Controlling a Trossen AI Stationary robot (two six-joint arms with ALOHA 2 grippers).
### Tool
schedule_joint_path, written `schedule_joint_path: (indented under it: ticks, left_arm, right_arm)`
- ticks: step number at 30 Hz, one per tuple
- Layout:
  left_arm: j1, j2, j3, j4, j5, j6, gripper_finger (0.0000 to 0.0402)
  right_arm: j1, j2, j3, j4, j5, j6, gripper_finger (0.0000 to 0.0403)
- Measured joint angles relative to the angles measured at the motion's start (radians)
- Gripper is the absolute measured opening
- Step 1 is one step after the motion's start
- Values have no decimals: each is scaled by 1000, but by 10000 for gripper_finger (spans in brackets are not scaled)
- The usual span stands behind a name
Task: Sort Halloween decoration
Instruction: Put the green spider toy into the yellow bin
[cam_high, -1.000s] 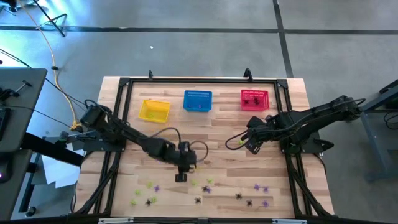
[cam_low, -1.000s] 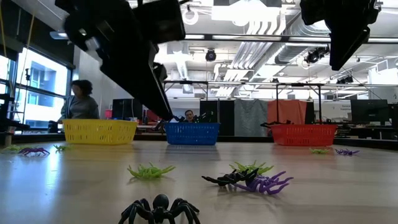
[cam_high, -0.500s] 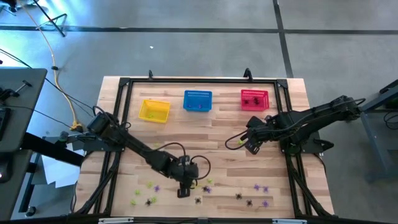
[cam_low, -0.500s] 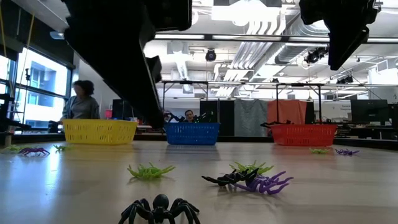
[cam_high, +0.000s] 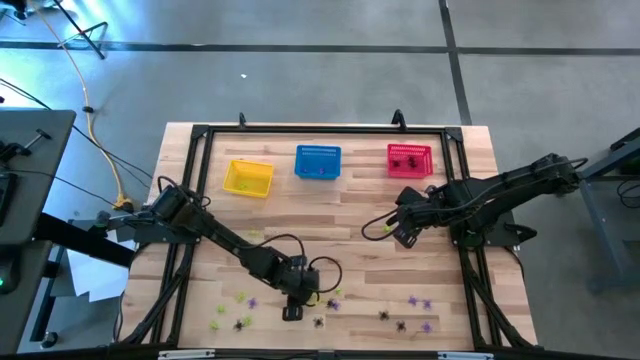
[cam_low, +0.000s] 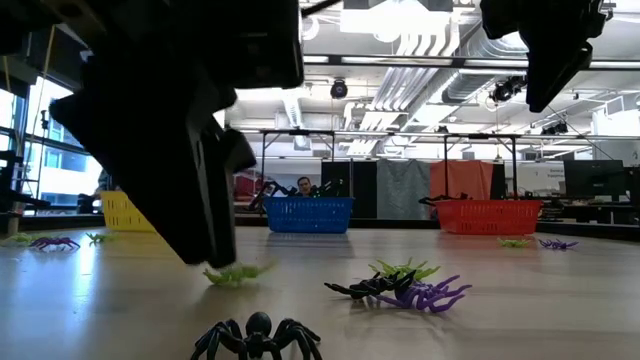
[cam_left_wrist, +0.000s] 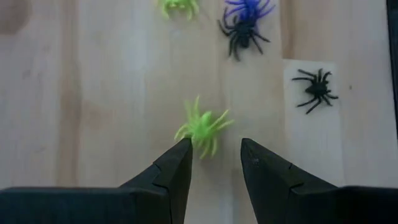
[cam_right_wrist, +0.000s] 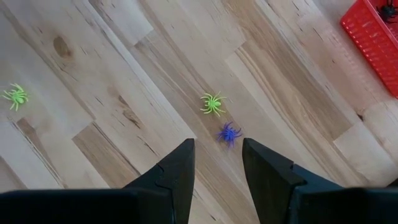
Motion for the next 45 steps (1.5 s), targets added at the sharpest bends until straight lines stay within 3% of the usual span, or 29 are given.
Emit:
schedule_joint_path:
  ticks: [13,22,38,45]
  left_arm:
    - [54,34,6,-5,45,67,125]
    - [60,38,1,42,71,50,79]
    - [60,36,0,54,84,15,83]
    - [87,36,1,23,94,-11,20]
  right_arm:
    - [0,0,0,12,0,0,130]
    - [0,0,0,16,0,0,130]
    - [0,0,0,20,0,0,130]
    - [0,0,0,20,0,0,130]
